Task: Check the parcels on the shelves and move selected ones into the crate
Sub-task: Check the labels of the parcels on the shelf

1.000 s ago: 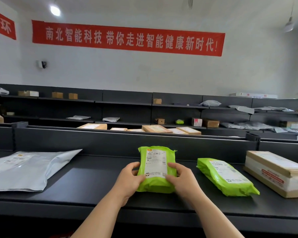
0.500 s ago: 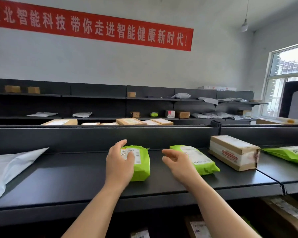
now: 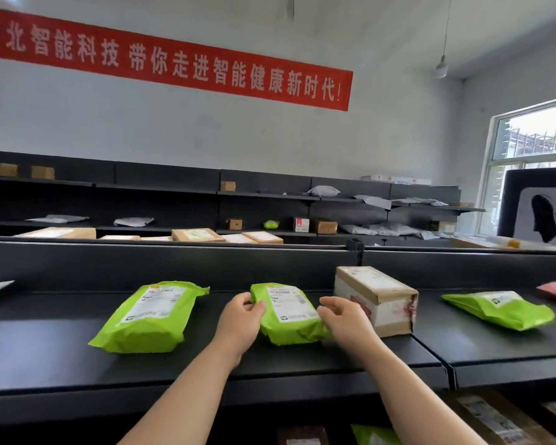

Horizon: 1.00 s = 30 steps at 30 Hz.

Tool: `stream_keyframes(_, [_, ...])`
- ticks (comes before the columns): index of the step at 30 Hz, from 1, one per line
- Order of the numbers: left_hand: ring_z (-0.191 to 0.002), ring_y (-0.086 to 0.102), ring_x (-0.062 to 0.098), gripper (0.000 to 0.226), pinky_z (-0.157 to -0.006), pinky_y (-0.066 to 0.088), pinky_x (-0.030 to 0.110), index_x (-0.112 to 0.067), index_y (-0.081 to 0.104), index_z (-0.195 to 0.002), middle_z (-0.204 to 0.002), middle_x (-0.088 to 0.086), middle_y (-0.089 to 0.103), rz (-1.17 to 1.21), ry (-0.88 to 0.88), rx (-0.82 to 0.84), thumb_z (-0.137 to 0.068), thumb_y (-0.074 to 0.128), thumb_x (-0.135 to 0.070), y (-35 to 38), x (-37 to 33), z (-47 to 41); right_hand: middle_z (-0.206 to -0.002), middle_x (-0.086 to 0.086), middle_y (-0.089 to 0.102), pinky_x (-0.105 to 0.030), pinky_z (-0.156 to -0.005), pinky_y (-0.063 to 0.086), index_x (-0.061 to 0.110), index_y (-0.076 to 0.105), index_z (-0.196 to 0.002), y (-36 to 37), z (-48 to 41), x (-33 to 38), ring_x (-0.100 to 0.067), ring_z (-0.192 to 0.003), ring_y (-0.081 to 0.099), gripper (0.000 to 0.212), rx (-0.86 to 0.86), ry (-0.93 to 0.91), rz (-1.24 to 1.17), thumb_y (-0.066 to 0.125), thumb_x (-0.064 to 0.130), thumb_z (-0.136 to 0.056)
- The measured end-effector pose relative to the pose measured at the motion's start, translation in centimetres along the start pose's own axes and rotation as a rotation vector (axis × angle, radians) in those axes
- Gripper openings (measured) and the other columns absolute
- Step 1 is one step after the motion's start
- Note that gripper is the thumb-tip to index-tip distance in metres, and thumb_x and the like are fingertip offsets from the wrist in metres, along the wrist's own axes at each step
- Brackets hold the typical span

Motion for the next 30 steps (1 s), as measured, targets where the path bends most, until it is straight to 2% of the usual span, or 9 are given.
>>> stream_keyframes(2, [-0.095, 0.059, 0.014, 0.028, -0.080, 0.044, 0.027, -0.011, 0.060, -0.120, -0.111, -0.002, 0.065, -0.060, 0.021, -0.025, -0.093, 0.056, -0.020, 1.0, 0.6, -0.2, -0.112, -0.001, 0.067, -0.020, -0.082, 0.042, 0.012, 0.059, -0.129, 0.5, -0.9, -0.9, -0.012, -0.100, 0.061, 0.038, 0.041, 0.004, -0.017, 0.057, 0.024, -0.094])
stream_keyframes(4, [-0.093, 0.061, 0.014, 0.021, -0.078, 0.045, 0.028, -0.015, 0.064, -0.112, -0.105, -0.004, 0.067, -0.122, 0.045, -0.049, -0.092, 0.056, -0.019, 1.4, 1.2, -0.2, -0.110, 0.003, 0.066, -0.021, -0.084, 0.041, 0.014, 0.059, -0.129, 1.2, -1.6, -1.3, -0.010, -0.101, 0.060, 0.036, 0.069, -0.031, -0.027, 0.055, 0.025, -0.095])
stream_keyframes(7, [-0.094, 0.066, 0.010, 0.016, -0.083, 0.053, 0.031, -0.022, 0.068, -0.102, -0.100, -0.008, 0.072, -0.115, 0.065, -0.036, -0.090, 0.058, -0.015, 1.3, 1.8, -0.4, -0.098, 0.013, 0.064, -0.022, -0.083, 0.044, 0.017, 0.063, -0.122, 2.0, -2.4, -1.6, -0.005, -0.094, 0.059, 0.030, 0.101, -0.096, -0.066, 0.055, 0.022, -0.094])
stream_keyframes(10, [-0.094, 0.070, 0.011, 0.025, -0.077, 0.054, 0.026, -0.022, 0.065, -0.102, -0.101, -0.002, 0.075, 0.070, 0.026, -0.012, -0.089, 0.059, -0.001, 0.9, 2.6, -0.7, -0.109, 0.010, 0.069, -0.023, -0.086, 0.051, 0.020, 0.064, -0.122, 2.5, -2.7, -2.5, -0.003, -0.099, 0.064, 0.031, 0.143, -0.113, -0.180, 0.059, 0.017, -0.091])
stream_keyframes(14, [-0.087, 0.071, 0.012, 0.027, -0.066, 0.052, 0.022, -0.014, 0.064, -0.106, -0.097, 0.001, 0.076, 0.179, 0.000, -0.029, -0.086, 0.060, 0.004, 0.6, 3.0, -0.7, -0.110, 0.007, 0.071, -0.017, -0.076, 0.054, 0.021, 0.063, -0.118, 2.3, -2.9, -3.3, -0.002, -0.100, 0.066, 0.037, 0.187, -0.112, -0.379, 0.063, 0.002, -0.087])
stream_keyframes(16, [-0.084, 0.072, 0.013, 0.027, -0.063, 0.052, 0.022, -0.013, 0.063, -0.104, -0.096, 0.002, 0.076, 0.199, 0.007, -0.045, -0.085, 0.060, 0.007, 0.5, 3.0, -0.4, -0.113, 0.006, 0.070, -0.021, -0.083, 0.055, 0.019, 0.062, -0.120, 2.3, -2.7, -3.5, -0.003, -0.106, 0.064, 0.040, 0.199, -0.131, -0.414, 0.064, -0.002, -0.085])
stream_keyframes(20, [-0.079, 0.072, 0.015, 0.028, -0.060, 0.054, 0.026, -0.010, 0.062, -0.102, -0.092, 0.004, 0.076, 0.226, 0.019, -0.059, -0.084, 0.058, 0.011, 0.5, 2.9, -0.1, -0.119, 0.008, 0.068, -0.031, -0.093, 0.054, 0.019, 0.061, -0.124, 2.3, -2.6, -3.6, -0.005, -0.113, 0.061, 0.044, 0.217, -0.173, -0.419, 0.066, -0.001, -0.085])
stream_keyframes(26, [-0.075, 0.072, 0.015, 0.028, -0.056, 0.054, 0.026, -0.009, 0.062, -0.100, -0.087, 0.003, 0.076, 0.243, 0.036, -0.062, -0.084, 0.056, 0.013, 0.5, 2.8, -0.1, -0.119, 0.009, 0.067, -0.029, -0.092, 0.054, 0.020, 0.060, -0.124, 2.4, -2.6, -3.7, -0.004, -0.114, 0.061, 0.044, 0.218, -0.193, -0.399, 0.067, 0.002, -0.085])
stream_keyframes(30, [-0.081, 0.072, 0.015, 0.029, -0.065, 0.055, 0.030, -0.011, 0.061, -0.103, -0.091, 0.003, 0.076, 0.250, 0.031, -0.073, -0.084, 0.057, 0.011, 0.5, 3.2, -0.5, -0.120, 0.011, 0.067, -0.029, -0.096, 0.053, 0.022, 0.059, -0.129, 2.6, -2.5, -3.5, -0.002, -0.114, 0.060, 0.043, 0.228, -0.192, -0.334, 0.064, 0.009, -0.089])
Point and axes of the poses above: each hand's wrist, its own z-axis away from the middle knuckle, its own y-axis out of the palm, x = y × z, the point moved 4 cm from there along -z, towards the middle knuckle
